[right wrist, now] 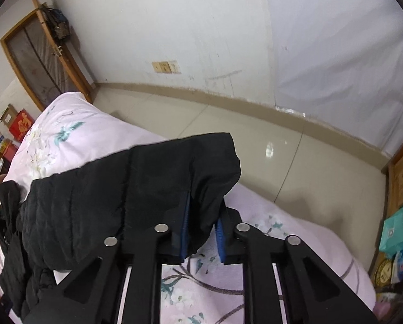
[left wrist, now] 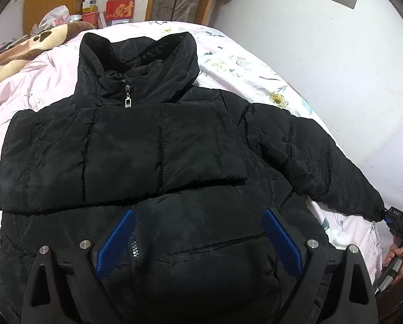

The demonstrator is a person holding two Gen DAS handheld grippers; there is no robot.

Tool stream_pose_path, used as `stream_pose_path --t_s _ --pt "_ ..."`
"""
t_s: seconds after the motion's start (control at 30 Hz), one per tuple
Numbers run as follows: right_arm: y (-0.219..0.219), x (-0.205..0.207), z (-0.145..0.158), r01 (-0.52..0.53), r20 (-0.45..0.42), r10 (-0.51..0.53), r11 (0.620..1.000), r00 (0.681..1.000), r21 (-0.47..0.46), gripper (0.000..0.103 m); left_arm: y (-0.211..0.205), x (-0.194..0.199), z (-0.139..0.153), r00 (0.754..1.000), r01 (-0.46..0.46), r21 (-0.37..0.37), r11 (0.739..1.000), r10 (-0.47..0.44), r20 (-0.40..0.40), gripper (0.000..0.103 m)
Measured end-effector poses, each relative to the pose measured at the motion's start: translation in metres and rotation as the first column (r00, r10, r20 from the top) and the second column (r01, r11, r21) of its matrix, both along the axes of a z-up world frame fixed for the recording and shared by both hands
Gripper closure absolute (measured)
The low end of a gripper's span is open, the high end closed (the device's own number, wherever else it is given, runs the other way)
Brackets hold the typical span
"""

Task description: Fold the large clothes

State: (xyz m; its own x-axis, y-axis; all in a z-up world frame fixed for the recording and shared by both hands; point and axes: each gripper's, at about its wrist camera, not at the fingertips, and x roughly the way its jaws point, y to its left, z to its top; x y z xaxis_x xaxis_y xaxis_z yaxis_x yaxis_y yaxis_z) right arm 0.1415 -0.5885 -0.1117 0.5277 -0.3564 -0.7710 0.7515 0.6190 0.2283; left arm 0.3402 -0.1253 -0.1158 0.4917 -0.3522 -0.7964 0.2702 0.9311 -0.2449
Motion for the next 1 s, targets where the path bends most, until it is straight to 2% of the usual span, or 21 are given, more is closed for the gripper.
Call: stream_pose_path --t_s 0.2,0.33,0.47,0.63,0.87,1.0 --pt "0.025 0.004 0.039 -0.067 0.089 0.073 0.995 0.993 -0.073 0.091 0.02 -0.002 0.004 0.999 -0.032 -0.013 0.999 0.032 0.005 0.007" --pt "0.047 0.014 0.063 -0.154 0.147 0.166 0.984 0.975 -0.092 0.092 0.036 -0.001 0.008 0.998 -0.053 -0.027 0.998 0.054 0.013 0.007" --pt "0.079 0.026 0.087 -0.269 0.212 0.291 0.955 0.933 -0.125 0.093 0.056 0.0 0.013 0.997 -0.079 -0.057 0.995 0.08 0.015 0.007" --pt "0.135 0.051 0.111 -0.406 0.224 0.441 0.895 0.869 -0.187 0.094 0.082 0.003 0.019 0.992 -0.122 -0.078 0.989 0.124 0.021 0.007" --pt "0.209 0.089 0.113 -0.538 0.241 0.57 0.822 0.786 -0.19 0.095 0.116 0.002 0.022 0.987 -0.156 -0.069 0.985 0.159 0.037 0.007" --pt "0.253 0.111 0.11 -0.609 0.242 0.636 0.771 0.732 -0.185 0.096 0.137 0.002 0.025 0.985 -0.161 -0.096 0.982 0.166 0.044 0.007"
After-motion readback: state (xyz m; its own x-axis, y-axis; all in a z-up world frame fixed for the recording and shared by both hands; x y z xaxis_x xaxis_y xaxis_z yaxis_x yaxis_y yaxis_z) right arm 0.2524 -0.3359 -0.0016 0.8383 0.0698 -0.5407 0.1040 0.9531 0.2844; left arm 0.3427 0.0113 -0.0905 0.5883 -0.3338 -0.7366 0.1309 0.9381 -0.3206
